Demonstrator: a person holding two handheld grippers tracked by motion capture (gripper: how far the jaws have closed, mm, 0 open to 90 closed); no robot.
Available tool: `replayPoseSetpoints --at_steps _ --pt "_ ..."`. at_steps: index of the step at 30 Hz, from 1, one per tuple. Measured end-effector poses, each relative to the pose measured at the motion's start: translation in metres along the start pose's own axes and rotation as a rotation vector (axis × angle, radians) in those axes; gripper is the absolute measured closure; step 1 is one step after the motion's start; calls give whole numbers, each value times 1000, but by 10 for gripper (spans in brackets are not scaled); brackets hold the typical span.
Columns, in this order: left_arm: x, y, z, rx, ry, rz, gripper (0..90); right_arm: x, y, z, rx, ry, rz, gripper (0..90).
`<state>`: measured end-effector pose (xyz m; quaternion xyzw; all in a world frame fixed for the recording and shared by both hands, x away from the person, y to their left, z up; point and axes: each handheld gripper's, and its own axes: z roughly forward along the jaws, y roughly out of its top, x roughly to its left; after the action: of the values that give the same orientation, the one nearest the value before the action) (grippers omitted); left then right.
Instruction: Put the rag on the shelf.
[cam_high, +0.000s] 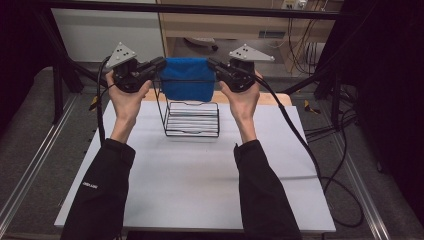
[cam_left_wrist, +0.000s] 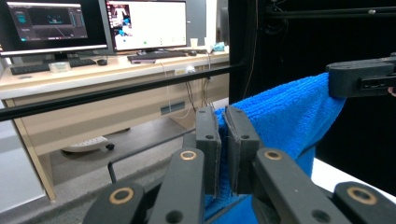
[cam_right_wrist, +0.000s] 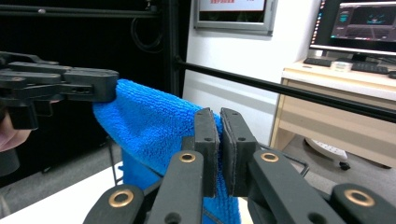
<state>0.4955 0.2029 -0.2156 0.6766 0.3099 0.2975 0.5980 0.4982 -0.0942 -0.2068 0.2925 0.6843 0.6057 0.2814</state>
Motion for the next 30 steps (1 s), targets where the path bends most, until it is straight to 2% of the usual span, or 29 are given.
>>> replayPoseSetpoints --at_steps 4,8,16,30 --pt "0 -5 -2 24 -14 -7 844 4 -2 -3 20 10 -13 859" --pt "-2 -10 -3 39 -22 -15 843 5 -9 -5 48 23 7 859" --pt "-8 -19 -6 103 -23 -11 837 4 -24 -10 96 59 42 856" --pt "-11 -38 -10 196 -38 -11 815 4 -39 -9 148 102 25 848"
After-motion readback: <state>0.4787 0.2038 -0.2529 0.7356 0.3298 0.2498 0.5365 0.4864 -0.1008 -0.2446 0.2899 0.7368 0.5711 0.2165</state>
